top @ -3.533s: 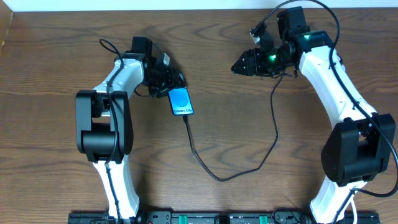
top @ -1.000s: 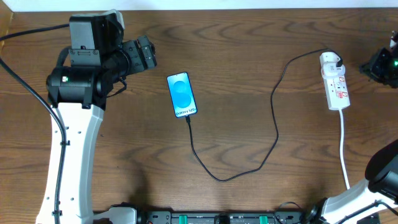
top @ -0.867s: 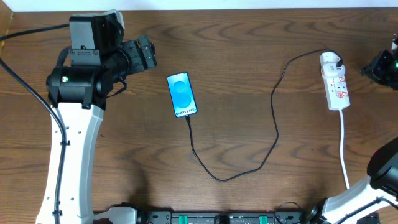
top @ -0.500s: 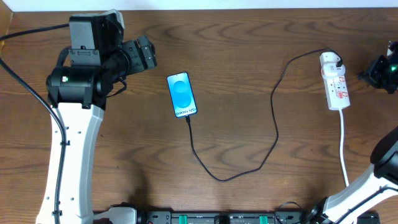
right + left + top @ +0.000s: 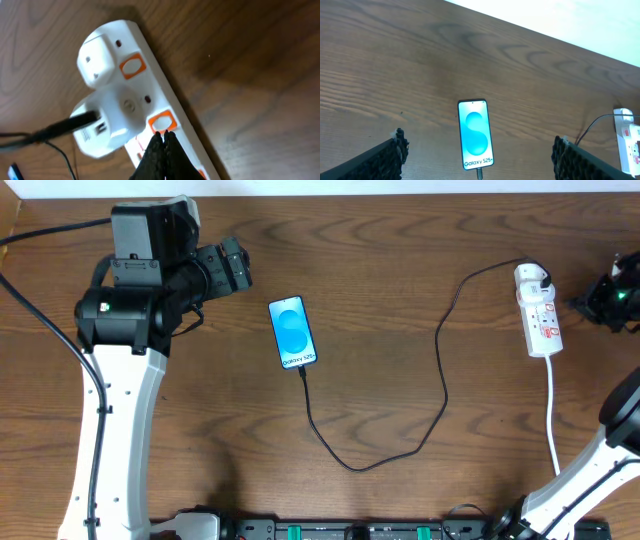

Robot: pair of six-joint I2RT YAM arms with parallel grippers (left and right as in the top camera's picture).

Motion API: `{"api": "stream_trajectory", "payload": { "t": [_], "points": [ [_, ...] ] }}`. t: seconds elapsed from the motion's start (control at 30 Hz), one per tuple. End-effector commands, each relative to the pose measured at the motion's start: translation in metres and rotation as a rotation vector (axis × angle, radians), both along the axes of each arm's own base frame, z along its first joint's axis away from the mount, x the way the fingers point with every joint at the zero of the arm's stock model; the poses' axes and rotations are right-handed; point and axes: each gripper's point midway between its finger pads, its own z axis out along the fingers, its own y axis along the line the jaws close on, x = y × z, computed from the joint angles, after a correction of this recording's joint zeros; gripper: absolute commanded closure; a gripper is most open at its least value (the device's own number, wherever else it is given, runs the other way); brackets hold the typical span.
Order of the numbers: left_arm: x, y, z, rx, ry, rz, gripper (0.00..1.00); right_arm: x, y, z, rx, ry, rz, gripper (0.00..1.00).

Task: Plug charger to phone and switch on socket
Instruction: 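Move the right gripper over the white power strip's orange switch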

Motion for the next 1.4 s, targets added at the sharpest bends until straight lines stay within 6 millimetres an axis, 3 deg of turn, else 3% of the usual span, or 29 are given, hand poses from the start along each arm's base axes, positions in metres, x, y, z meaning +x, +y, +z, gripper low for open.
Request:
{"api": "stream_trajectory", "payload": {
  "t": [0.0, 0.47, 0.8, 1.37],
  "points": [
    [-0.003, 0.003, 0.002, 0.013, -0.007, 0.005, 0.07, 0.006, 0.002, -0.011, 0.073, 0.016, -0.062, 0.99],
    [-0.003, 0.003, 0.002, 0.013, -0.007, 0.005, 0.07, 0.024, 0.024, -0.033, 0.105, 0.017, -0.043, 0.99],
    [-0.003, 0.003, 0.002, 0.014, -0.007, 0.004, 0.07, 0.022, 0.027, -0.034, 0.147, 0.055, -0.099, 0.99],
    [-0.003, 0.003, 0.002, 0.014, -0.007, 0.004, 0.07, 0.007, 0.051, -0.043, 0.158, 0.171, -0.089, 0.99]
  ]
}}
